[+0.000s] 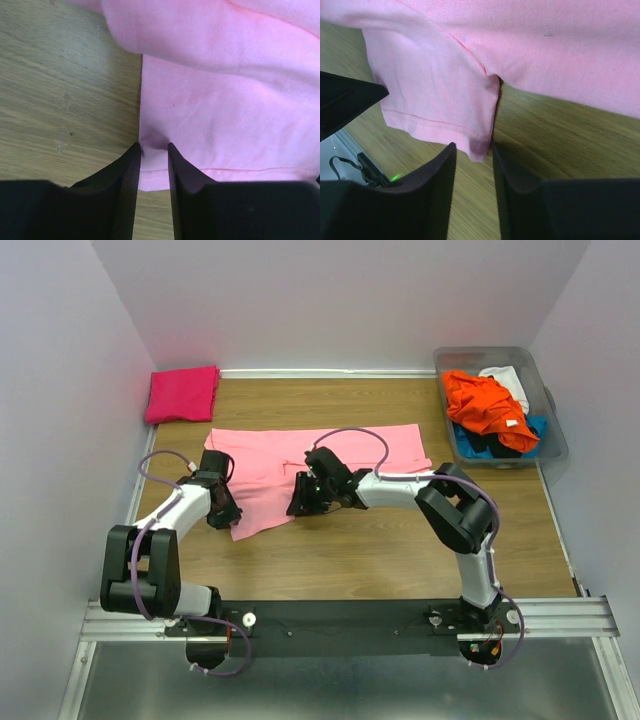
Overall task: Fold and stack the t-shirts
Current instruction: Fold the tshirt
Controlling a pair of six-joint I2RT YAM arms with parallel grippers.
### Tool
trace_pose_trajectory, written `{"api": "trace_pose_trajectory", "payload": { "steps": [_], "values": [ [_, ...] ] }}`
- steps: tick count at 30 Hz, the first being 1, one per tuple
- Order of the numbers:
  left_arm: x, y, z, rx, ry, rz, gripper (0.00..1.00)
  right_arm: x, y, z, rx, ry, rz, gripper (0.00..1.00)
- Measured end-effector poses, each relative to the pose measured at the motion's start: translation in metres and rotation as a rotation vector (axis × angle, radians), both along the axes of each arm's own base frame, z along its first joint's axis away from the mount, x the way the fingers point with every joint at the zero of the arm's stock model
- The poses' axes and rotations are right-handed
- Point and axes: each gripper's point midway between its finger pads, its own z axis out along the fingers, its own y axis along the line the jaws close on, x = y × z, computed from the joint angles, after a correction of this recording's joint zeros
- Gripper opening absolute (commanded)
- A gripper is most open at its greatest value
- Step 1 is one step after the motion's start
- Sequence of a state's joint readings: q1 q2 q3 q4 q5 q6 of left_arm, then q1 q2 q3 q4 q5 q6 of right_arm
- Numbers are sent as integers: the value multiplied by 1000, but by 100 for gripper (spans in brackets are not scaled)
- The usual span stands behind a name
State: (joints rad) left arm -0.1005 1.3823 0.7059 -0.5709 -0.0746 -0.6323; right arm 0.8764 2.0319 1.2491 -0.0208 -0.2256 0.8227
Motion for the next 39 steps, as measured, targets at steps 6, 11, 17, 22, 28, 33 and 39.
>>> {"api": "trace_pose_trajectory", "payload": {
  "steps": [6, 11, 17, 22, 28, 33, 39],
  "values": [
    [2, -2, 0, -3, -7, 1, 0, 1, 6, -6, 5, 11, 15, 20],
    [3, -2, 0, -6, -10, 3, 0, 0, 9, -8, 9, 19, 33, 1],
    [6, -3, 7, -11, -37, 16, 0, 3, 12, -4, 10, -2, 50, 1],
    [44, -3, 44, -8, -161, 20, 0, 22, 20, 15, 35, -68, 53, 1],
    [110, 6, 85, 11, -337, 17, 0, 74, 22, 50, 91, -168, 13, 1],
    [147, 13, 86, 37, -373, -4, 0, 121, 15, 57, 95, -236, -31, 1],
    [198, 15, 100, 61, -469, -42, 0, 155, 13, 46, 75, -281, -53, 1]
  ]
}}
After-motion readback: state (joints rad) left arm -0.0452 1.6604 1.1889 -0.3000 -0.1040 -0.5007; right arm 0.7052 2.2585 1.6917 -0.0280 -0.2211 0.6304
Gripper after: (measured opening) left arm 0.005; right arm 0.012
